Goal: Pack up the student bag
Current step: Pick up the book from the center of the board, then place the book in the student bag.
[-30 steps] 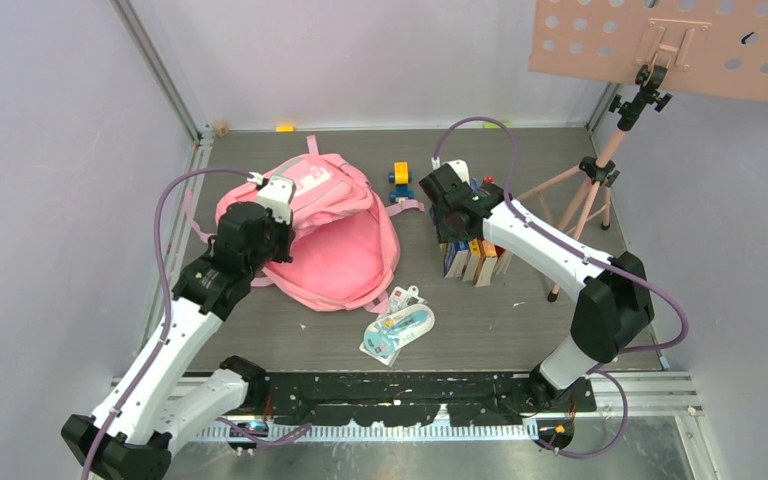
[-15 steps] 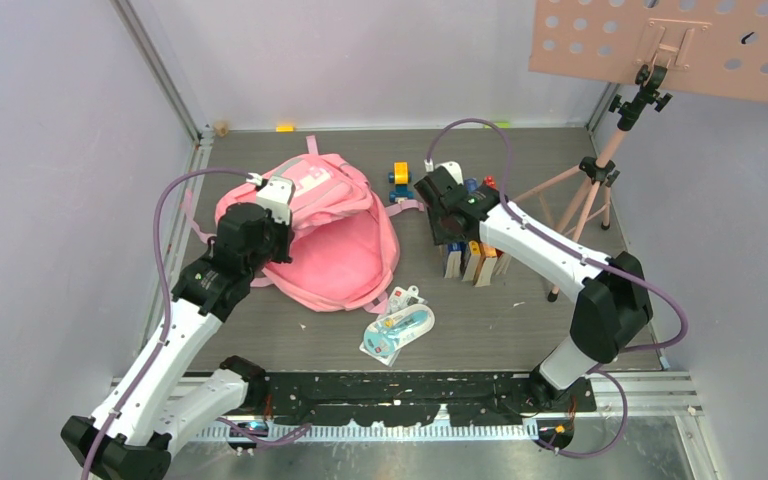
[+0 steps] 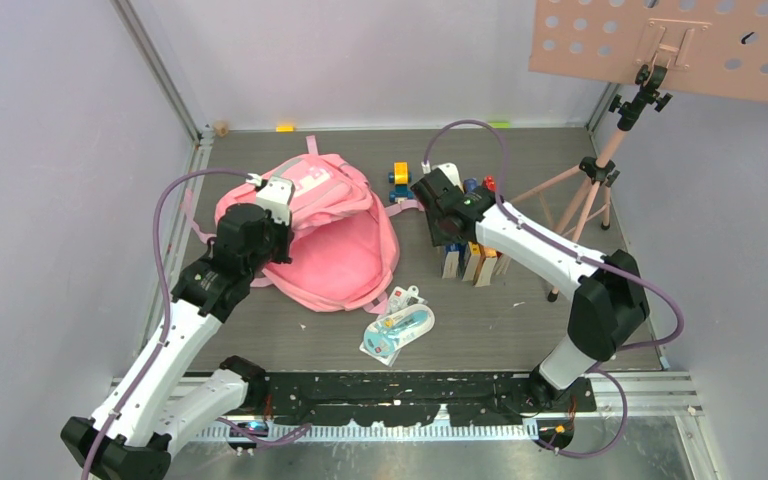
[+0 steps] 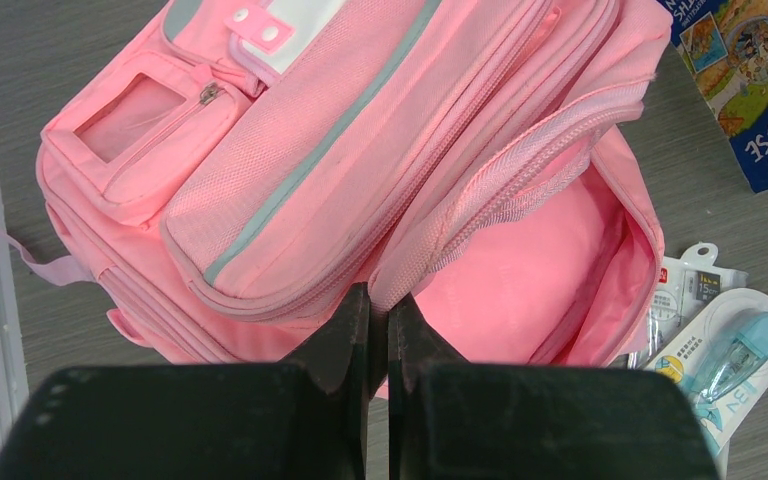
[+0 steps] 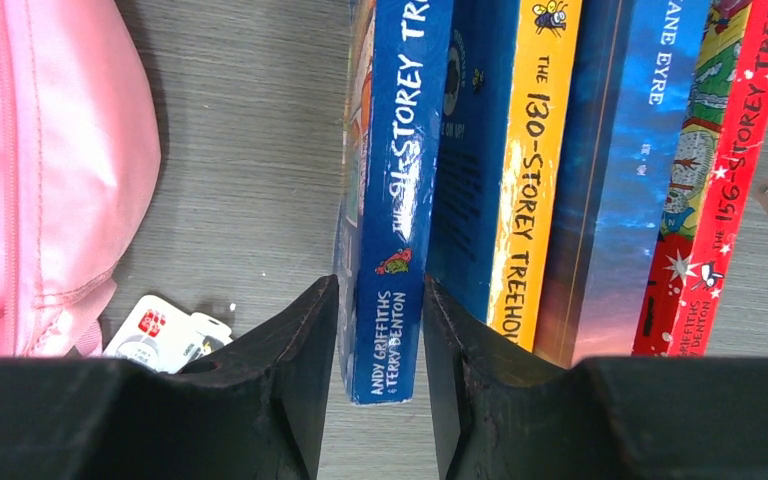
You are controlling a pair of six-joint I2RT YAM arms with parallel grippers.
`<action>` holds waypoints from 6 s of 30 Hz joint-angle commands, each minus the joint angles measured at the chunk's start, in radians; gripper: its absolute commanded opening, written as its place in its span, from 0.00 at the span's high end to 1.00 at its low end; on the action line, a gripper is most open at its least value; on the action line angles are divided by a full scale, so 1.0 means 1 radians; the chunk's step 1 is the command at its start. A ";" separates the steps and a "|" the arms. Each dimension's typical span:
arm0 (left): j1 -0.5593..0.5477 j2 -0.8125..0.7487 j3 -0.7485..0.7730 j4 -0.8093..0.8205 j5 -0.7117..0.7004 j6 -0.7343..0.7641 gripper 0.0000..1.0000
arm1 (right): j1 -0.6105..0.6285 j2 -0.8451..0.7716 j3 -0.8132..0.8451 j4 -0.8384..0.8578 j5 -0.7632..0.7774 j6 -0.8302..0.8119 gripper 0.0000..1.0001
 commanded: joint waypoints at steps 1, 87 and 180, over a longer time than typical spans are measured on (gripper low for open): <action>0.010 -0.033 0.011 0.083 -0.057 -0.012 1.00 | 0.005 0.028 -0.001 0.009 0.004 0.022 0.57; 0.055 -0.152 -0.021 0.195 0.146 -0.099 1.00 | 0.140 0.418 -0.115 1.539 -0.356 0.917 0.99; 0.055 -0.164 -0.045 0.173 0.022 -0.077 1.00 | 0.275 0.062 -0.216 0.891 -0.237 0.189 0.32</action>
